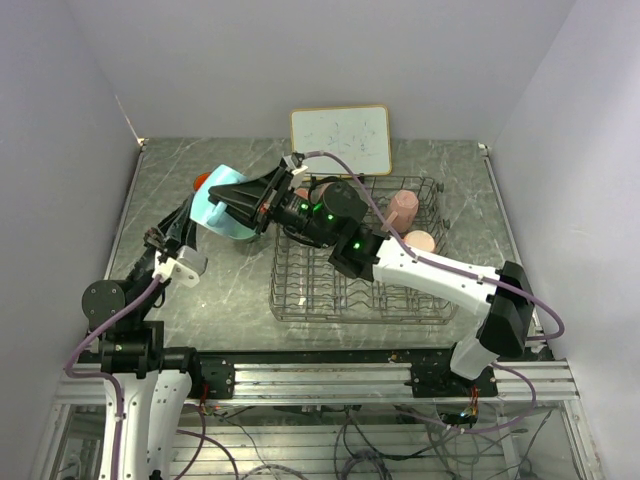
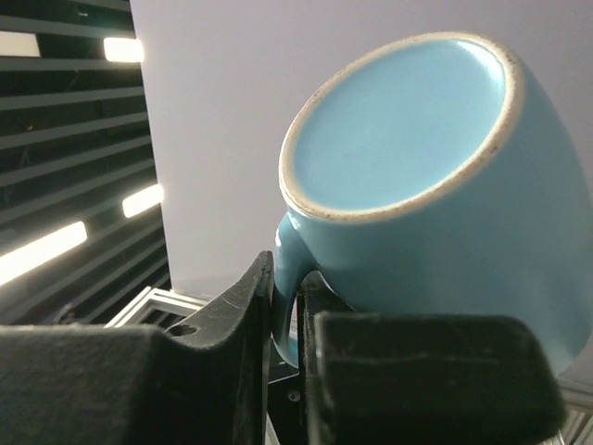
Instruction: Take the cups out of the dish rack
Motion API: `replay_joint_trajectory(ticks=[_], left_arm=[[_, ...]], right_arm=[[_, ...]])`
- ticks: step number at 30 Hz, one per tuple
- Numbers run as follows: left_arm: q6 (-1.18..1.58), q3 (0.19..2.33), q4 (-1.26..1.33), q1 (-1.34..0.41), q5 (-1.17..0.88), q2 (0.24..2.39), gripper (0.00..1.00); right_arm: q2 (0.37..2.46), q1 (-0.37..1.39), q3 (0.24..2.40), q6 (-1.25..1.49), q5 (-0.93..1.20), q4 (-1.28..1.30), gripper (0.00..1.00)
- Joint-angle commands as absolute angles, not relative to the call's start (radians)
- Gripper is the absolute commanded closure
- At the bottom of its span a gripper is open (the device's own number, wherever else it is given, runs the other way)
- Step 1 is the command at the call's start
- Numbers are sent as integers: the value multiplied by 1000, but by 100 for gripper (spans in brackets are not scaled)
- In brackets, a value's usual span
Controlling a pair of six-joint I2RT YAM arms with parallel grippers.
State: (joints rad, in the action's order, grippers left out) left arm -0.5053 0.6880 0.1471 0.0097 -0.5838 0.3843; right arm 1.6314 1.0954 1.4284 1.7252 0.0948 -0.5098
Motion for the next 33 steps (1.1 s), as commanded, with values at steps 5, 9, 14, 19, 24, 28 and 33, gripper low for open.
replay_joint_trajectory(ticks=[5, 9, 14, 19, 24, 28, 33], left_arm=[[-537, 842, -52, 12, -500, 485, 93], [-505, 1028, -282, 12, -307, 670, 93], [-454, 1263, -527, 13, -18, 944, 93], [-387, 1417, -741, 15, 122, 1206, 93], [-302, 1523, -869, 78, 99, 1417, 93], [-262, 1610, -937, 149, 53, 1581, 93], [-252, 1658, -931, 175, 83, 1713, 93]], right_arm=[[1605, 1011, 1445, 1522, 293, -314, 41], [1496, 919, 1343, 1408, 267, -156, 17], [1339, 793, 1190, 1312, 242, -30, 14], [1234, 693, 1155, 1189, 204, 133, 12], [1195, 626, 1177, 1036, 130, 306, 10], [1174, 611, 1190, 950, 58, 401, 8], [1150, 595, 1173, 899, 18, 435, 7]])
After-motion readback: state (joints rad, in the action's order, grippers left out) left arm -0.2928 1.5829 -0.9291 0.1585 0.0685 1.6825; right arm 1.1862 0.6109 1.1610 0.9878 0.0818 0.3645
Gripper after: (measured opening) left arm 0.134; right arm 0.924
